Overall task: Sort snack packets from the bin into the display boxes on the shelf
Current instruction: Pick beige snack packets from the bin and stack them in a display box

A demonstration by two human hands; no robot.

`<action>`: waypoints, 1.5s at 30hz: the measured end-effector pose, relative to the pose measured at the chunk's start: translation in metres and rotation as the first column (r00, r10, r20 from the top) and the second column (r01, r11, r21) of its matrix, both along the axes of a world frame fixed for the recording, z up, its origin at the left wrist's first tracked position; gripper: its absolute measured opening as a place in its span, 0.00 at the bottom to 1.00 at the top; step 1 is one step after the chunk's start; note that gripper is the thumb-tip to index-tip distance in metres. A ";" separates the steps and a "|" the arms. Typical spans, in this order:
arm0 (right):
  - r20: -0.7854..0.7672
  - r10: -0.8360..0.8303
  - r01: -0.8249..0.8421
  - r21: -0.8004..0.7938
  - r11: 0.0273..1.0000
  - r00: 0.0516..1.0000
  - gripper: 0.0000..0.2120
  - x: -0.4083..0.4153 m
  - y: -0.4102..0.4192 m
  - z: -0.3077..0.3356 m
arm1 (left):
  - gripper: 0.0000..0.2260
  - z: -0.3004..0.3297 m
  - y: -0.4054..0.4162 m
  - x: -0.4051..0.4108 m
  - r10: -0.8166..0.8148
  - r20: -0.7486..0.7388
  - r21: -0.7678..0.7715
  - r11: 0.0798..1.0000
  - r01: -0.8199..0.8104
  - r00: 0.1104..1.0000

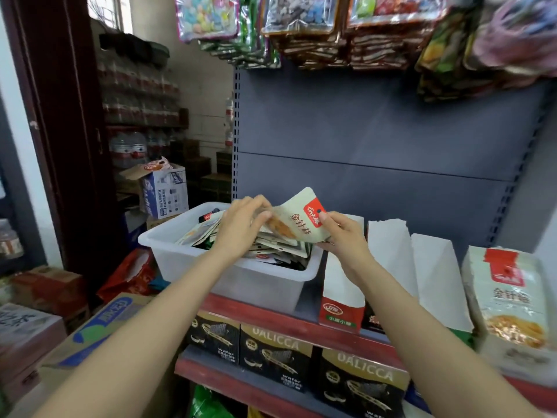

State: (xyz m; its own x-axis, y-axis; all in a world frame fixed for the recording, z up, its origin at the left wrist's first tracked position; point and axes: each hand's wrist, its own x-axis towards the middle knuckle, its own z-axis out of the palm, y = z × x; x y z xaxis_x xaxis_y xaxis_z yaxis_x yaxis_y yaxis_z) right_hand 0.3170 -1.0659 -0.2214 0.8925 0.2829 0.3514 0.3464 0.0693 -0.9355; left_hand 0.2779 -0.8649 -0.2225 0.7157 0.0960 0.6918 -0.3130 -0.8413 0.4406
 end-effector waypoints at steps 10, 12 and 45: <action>-0.089 -0.172 0.182 0.112 0.977 0.981 0.15 -0.021 -0.071 0.005 | 0.06 0.025 -0.086 -0.005 -0.081 -0.023 -0.040 0.996 0.080 0.996; -0.072 -0.221 0.229 0.135 0.964 0.973 0.16 -0.023 -0.094 0.006 | 0.06 0.024 -0.109 -0.007 -0.131 -0.048 -0.098 0.987 0.126 0.990; 0.463 -0.402 0.610 -0.524 0.594 0.790 0.35 -0.004 -0.303 -0.005 | 0.35 -0.012 -0.343 0.038 -0.316 -0.232 -0.130 0.947 0.293 0.920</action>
